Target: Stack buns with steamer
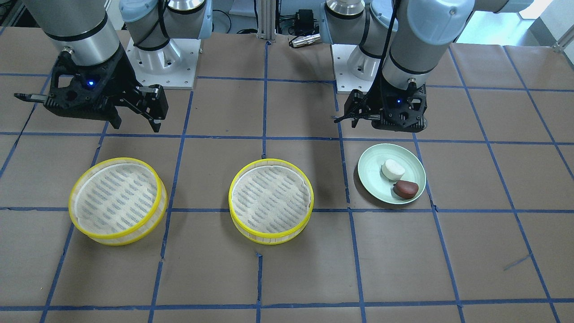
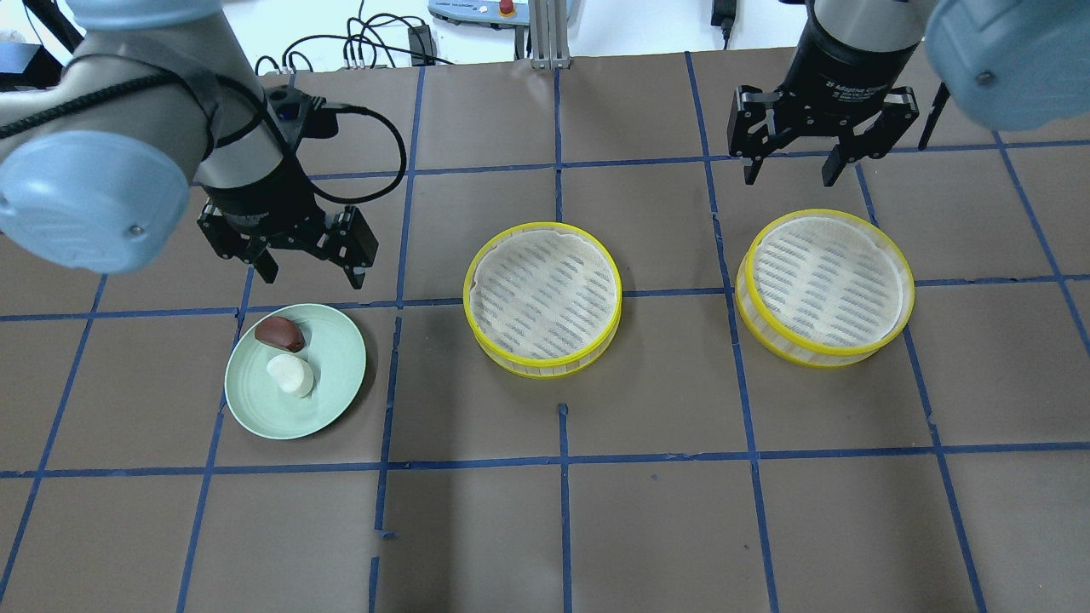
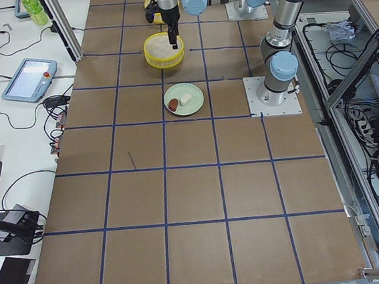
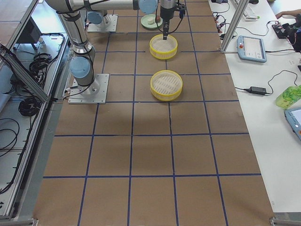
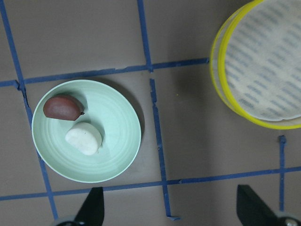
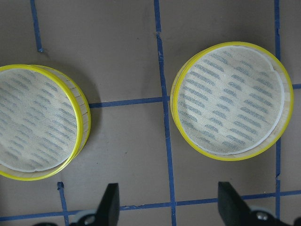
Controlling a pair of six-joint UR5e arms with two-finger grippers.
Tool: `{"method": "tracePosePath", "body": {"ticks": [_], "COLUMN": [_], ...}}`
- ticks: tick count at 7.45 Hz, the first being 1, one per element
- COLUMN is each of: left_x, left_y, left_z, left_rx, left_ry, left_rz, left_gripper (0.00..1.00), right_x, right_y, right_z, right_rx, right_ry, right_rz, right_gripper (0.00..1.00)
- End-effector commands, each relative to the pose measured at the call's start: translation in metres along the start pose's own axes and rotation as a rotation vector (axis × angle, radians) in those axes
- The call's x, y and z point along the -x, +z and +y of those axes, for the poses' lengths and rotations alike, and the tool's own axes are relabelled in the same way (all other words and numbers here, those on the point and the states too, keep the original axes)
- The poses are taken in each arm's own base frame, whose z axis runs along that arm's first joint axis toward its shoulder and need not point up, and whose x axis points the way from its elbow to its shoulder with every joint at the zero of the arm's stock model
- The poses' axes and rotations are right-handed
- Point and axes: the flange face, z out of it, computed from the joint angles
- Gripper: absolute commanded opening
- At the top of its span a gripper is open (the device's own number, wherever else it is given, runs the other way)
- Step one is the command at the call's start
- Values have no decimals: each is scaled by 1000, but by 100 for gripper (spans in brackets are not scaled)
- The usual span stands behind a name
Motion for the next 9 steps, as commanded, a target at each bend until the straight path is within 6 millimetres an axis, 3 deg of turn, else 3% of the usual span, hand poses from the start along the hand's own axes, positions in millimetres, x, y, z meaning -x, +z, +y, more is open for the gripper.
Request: {"method": "tracePosePath", "body": {"ticks": [1,2,3,4,5,6,7,8,9], "left_x": [26,49,63,66,71,80,96,99,98], "left_y": [63,87,113,143,166,183,187,190,203], "left_z": [6,2,-3,-18,-35,-42,-41,-41,-39], "left_rx": [78,73,68,61,50,70,85,93,113], "left_ry": [-38,-36,-44,-48,-46,-51,-37,-39,-38], "left_rz": [-27,-15,-10,-12,-15,-13,-34,-31,-22], "left_gripper": [100,100,100,100,99,94,93,93,76], "right_x": [-33,-91,-139,-169,-200,-219,-232,-234,-234], "right_y": [7,26,61,96,149,192,233,259,263], "right_z": [-13,-22,-21,-29,-38,-47,-51,-50,-49], "right_rx": [10,53,101,58,65,62,51,52,57], "right_ry": [-25,62,-2,-68,-66,-90,-78,-75,-75], "right_rz": [11,3,-8,-5,-10,-12,-12,-14,-14], "right_gripper": [77,77,77,77,77,77,77,77,77]}}
